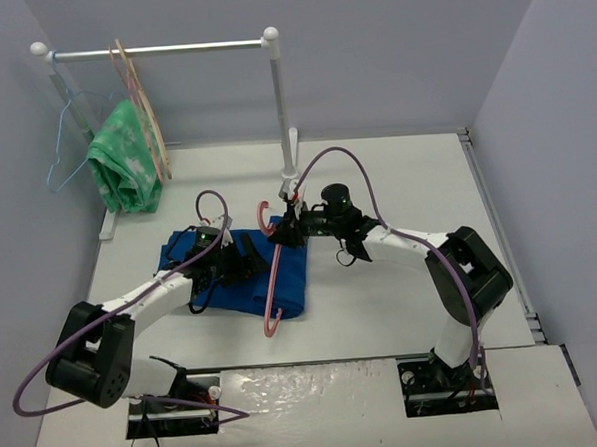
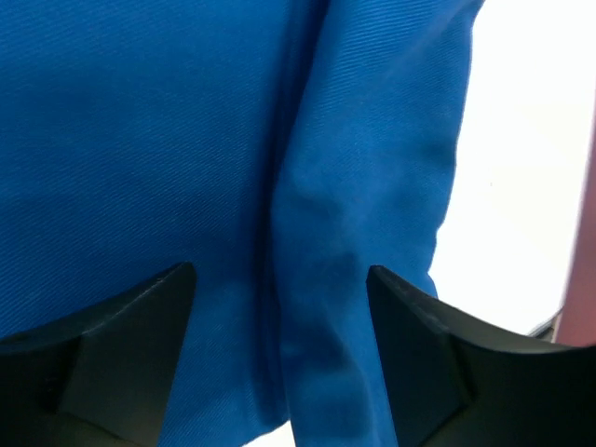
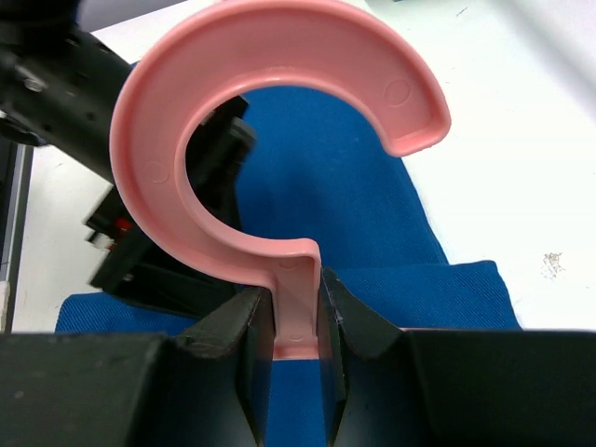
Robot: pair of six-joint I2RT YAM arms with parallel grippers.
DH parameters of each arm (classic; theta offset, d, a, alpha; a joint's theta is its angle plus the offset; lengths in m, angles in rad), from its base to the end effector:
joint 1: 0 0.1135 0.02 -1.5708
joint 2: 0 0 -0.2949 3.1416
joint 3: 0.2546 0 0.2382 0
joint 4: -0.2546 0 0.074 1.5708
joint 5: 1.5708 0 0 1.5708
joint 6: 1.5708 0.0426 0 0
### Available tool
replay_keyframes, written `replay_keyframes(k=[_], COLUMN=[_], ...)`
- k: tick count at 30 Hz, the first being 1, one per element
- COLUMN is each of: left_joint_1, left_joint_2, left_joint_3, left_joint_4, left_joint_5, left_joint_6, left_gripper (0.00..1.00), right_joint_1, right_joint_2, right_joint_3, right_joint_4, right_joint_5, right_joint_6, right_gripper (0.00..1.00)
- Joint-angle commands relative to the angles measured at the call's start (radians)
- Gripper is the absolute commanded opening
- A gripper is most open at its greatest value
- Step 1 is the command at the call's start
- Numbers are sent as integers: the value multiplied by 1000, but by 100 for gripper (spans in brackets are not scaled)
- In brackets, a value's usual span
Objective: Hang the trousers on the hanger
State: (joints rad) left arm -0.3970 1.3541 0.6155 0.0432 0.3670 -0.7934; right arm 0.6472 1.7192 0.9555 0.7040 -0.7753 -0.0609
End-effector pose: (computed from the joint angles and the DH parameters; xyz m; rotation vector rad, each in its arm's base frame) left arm 0.2291 -0.1126 0.2178 -0.2706 2.4156 -1.0075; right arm 0.2819 0.2504 0.2828 -1.1390 1.2954 1.0676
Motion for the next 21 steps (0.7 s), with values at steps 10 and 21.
replay_keyframes(k=[10, 21], left_joint_1=[5, -21], left_joint_2=[60, 111], left_joint_3=[12, 18], left_joint_4=[283, 352], left_joint_5=[171, 189], left_joint_6=[-111, -147], left_gripper=[53, 37], right_joint_1=[-9, -9], right_joint_2=[-84, -99], right_joint_3=[-4, -7], right_joint_4=[81, 85], right_joint_5=[-42, -50], right_joint_6=[53, 61], right_gripper=[0, 0])
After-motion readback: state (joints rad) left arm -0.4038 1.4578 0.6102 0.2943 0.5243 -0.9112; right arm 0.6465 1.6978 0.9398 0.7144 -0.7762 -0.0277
